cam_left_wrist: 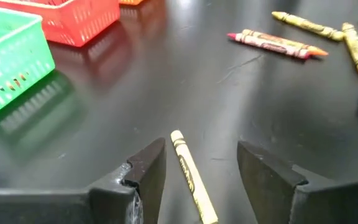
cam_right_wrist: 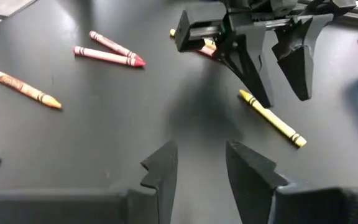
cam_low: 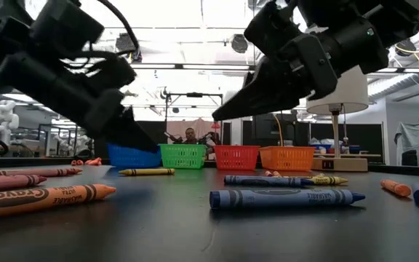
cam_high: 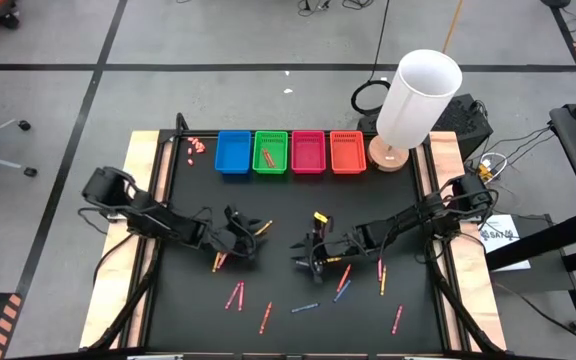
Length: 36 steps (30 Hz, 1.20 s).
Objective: Sort crayons
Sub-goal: Put the yellow crayon into the blue bin
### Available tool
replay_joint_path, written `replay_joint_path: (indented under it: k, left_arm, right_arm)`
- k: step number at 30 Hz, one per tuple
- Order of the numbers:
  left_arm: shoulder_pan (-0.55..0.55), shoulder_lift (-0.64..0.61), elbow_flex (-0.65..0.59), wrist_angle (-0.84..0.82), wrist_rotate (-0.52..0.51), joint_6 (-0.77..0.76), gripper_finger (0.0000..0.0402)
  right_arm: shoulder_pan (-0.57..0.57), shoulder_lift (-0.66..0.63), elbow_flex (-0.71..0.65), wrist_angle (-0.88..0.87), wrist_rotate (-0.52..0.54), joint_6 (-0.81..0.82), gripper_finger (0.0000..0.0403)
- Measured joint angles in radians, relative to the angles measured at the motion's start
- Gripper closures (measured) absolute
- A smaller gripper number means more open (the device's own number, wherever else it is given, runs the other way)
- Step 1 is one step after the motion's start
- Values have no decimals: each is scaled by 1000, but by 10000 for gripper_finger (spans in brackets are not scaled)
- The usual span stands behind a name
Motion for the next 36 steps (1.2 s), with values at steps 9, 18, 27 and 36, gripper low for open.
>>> replay_joint_path:
  k: [9, 18, 27, 36]
  left_arm:
    - [3, 84, 36, -47, -50, -106, 205]
    - [3, 83, 37, -130, 0, -175, 252]
    - [11, 82, 38, -158, -20, -174, 355]
    - [28, 81, 38, -159, 0, -140, 390]
  right_arm:
    - [0, 0, -27, 0, 1, 8, 280]
    - [0, 0, -27, 0, 1, 2, 280]
    - [0, 0, -27, 0, 0, 1, 280]
    - [0, 0, -27, 0, 0, 4, 280]
